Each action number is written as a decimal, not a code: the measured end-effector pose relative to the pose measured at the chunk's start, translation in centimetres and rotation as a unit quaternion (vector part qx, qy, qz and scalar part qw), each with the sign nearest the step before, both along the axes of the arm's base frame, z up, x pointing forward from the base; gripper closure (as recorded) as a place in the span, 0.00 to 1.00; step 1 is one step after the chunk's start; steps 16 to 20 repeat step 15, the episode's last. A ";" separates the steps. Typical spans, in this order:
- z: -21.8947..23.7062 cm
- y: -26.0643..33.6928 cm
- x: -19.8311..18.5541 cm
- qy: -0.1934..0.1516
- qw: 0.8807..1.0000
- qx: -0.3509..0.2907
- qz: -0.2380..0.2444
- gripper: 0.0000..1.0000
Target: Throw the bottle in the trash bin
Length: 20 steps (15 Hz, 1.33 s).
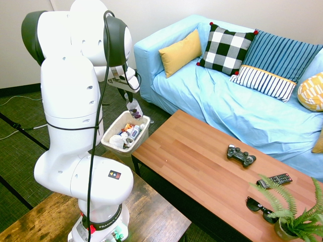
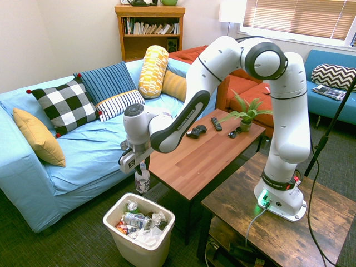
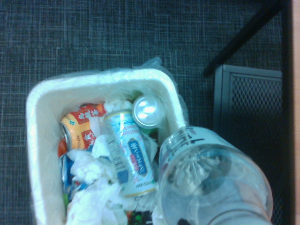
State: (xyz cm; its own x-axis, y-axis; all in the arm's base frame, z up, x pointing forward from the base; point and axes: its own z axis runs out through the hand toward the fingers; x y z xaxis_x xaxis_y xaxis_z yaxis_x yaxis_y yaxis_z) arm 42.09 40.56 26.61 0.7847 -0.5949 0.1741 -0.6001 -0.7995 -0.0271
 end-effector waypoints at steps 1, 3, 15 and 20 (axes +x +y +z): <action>-0.8 1.1 0.0 0.000 1.000 0.000 0.001 0.00; -2.1 2.4 -0.1 0.003 1.000 -0.004 0.004 0.00; -5.0 1.8 -0.9 0.008 0.999 -0.034 0.003 0.00; -5.0 1.8 -0.9 0.008 0.999 -0.034 0.003 0.00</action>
